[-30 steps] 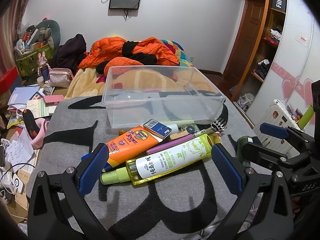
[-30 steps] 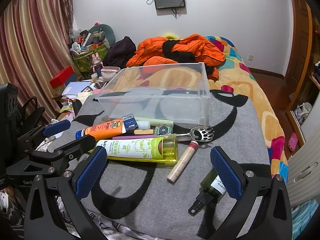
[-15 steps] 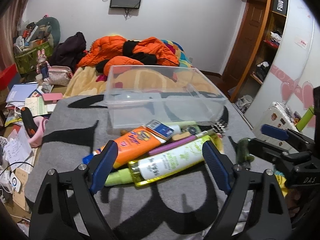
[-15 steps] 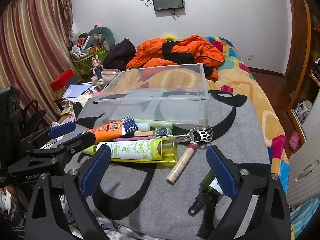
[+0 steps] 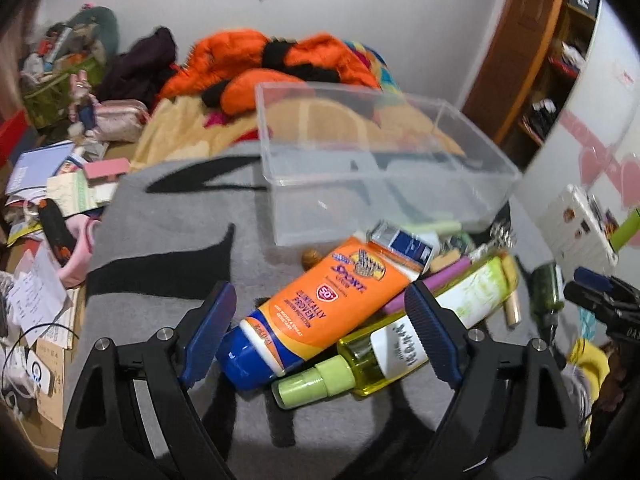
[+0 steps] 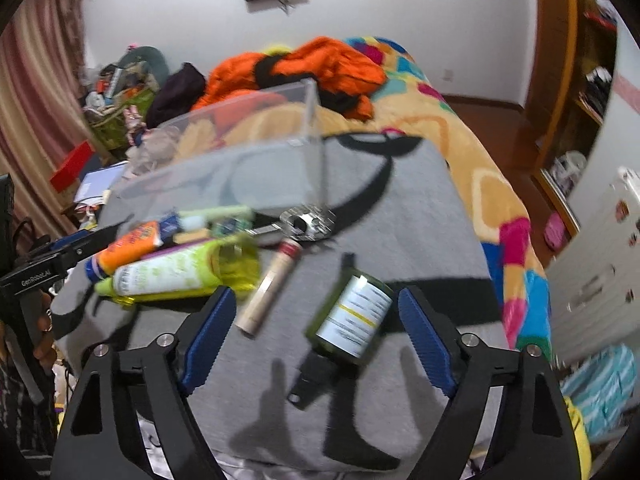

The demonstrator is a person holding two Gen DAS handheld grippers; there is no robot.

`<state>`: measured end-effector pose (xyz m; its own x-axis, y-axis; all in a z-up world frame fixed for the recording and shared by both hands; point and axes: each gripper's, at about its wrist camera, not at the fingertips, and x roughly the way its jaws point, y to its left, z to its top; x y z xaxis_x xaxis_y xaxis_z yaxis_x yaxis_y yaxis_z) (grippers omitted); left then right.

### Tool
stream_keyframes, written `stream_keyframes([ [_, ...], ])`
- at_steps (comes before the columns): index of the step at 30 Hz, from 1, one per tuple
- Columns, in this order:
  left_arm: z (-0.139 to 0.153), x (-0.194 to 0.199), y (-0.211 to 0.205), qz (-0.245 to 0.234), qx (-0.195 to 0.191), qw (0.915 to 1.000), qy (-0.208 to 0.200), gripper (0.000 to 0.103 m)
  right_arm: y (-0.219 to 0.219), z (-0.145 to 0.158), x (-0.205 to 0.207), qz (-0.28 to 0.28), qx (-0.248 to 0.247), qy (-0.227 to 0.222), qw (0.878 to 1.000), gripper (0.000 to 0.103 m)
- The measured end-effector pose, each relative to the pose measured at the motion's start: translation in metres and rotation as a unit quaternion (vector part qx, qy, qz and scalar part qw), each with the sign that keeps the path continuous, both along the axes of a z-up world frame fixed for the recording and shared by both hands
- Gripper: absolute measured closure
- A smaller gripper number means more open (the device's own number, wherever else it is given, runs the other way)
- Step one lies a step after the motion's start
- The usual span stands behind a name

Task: Organize objects
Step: 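Move both tools toward the items beside the clear box, then grasp the orange sunscreen tube with the left tool while the right tool grasps the green pump bottle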

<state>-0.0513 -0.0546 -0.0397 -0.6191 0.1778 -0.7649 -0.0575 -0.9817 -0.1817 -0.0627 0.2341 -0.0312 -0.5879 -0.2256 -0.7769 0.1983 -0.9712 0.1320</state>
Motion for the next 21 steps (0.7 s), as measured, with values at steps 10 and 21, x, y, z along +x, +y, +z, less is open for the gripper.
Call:
stream_keyframes([
  [10,-0.020,-0.032,0.009,-0.078,-0.016,0.9953,-0.056,0.018,0.011,-0.028,-0.015,-0.017,-0.014,-0.057,0.998,0.044],
  [21,-0.024,-0.045,0.019,-0.147,-0.014,0.9852,-0.086,0.031,0.010,-0.044,-0.029,-0.011,-0.030,-0.084,0.996,0.054],
])
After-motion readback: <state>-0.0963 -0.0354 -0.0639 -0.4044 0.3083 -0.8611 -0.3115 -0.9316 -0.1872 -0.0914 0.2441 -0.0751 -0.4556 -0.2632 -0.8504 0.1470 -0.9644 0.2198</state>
